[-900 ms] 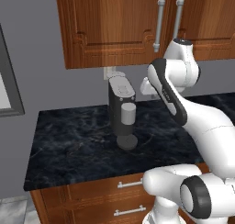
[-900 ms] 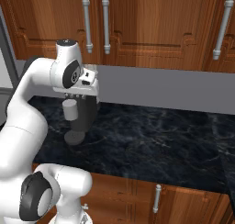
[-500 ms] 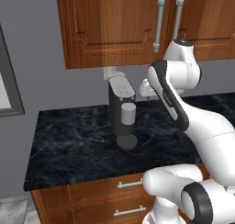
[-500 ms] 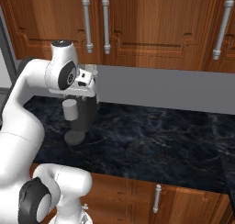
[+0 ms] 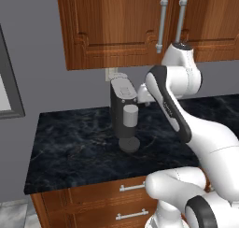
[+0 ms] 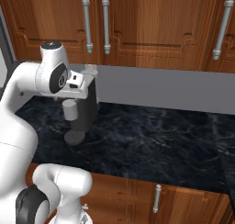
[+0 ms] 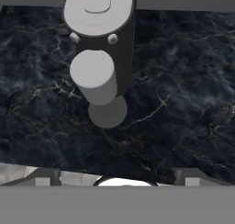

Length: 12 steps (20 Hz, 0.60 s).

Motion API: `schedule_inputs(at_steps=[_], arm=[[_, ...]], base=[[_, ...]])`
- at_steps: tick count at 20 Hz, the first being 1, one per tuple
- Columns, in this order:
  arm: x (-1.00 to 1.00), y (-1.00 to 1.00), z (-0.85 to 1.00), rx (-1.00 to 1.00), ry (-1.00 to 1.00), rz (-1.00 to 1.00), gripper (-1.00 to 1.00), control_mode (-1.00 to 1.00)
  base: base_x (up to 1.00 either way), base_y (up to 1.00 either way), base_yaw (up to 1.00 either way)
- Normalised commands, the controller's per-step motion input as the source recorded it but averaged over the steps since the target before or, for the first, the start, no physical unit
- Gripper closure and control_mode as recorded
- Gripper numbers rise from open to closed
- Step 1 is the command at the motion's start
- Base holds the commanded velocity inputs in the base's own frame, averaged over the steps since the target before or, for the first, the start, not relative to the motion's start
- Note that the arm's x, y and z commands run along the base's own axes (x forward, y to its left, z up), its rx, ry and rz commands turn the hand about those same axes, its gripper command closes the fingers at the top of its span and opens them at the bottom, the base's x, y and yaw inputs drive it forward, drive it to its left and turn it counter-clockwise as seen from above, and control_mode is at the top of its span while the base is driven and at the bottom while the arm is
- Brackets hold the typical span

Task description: Move the bowls from the cabinet to the plates on the dining table.

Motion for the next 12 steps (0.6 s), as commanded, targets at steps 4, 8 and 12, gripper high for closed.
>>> schedule_inputs(at_steps=[4, 8, 12], arm=[[-0.07, 0.13, 0.0, 0.0, -0.01, 0.0, -1.0, -1.0], [0.0, 0.01, 0.0, 0.0, 0.0, 0.0, -1.0, -1.0], [0.0, -0.1, 0.0, 0.0, -0.02, 0.0, -1.0, -1.0]], base=[[0.0, 0.0, 0.0], [0.0, 0.0, 0.0], [0.0, 0.0, 0.0]])
